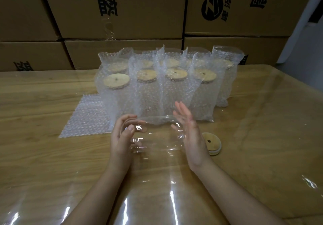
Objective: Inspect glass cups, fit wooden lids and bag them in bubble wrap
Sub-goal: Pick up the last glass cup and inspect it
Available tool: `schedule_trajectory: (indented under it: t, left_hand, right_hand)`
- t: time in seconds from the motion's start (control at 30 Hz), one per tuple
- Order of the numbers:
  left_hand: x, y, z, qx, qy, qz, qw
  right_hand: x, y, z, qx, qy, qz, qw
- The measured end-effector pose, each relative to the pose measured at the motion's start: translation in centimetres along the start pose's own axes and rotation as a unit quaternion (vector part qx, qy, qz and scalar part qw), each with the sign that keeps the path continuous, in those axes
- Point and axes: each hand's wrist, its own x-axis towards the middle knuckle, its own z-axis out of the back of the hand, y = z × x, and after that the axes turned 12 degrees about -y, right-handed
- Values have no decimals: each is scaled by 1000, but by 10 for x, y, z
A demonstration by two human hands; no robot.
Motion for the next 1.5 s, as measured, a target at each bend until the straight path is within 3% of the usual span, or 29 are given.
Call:
schedule_trajectory:
  t: [0.13,0.23,0.43,0.57,0.67,0.8,0.87,0.93,1.03,1.13,1.23,1.33,1.4,1.5]
  left_hand:
    - [-4,0,0,14,-16,-24,999]
    - [1,-1,2,39,12,-14,999]
    - [7,-5,7,47,108,201,972]
    - [1,-5,-7,-17,42,317,947]
    - [6,-10,-4,-103,27,396,912]
    - [11,-22,8,-90,87,456,881]
    - [11,-23,7,-95,77,426,896]
    - [9,-22,1,-105,33,351,930]
    - [4,-19,-12,-66,-15,207,976]
    - [-4,-17,-14,-2,-17,43,999]
    - [-10,-14,-8,104,23,-152,983]
    - [-13,-12,-6,223,48,-360,905]
    - [-15,-10,-10,233,36,-380,894]
    - [-15,-9,-15,181,23,-237,954]
  right_hand:
    - [0,2,-6,59,13,-165,984]
    - [-2,-1,-7,62,-16,-169,984]
    - [-1,-1,0,49,-80,-8,996]
    - [-6,-4,1,9,-86,149,985]
    - [-8,-6,2,-51,-9,301,952]
    - [-4,-5,9,-147,92,462,870]
    - [-3,-7,10,-147,89,444,880]
    - [-5,-10,7,-134,44,374,917]
    - [-9,-10,-2,-65,-70,199,975]
    - [-7,-6,-10,62,-111,6,992]
    - [-2,-2,-12,109,-136,-171,970]
    - [-2,-2,-10,160,-120,-304,932]
    - [-2,-3,-10,174,-116,-323,923]
    - [0,-5,-9,133,-143,-244,950]
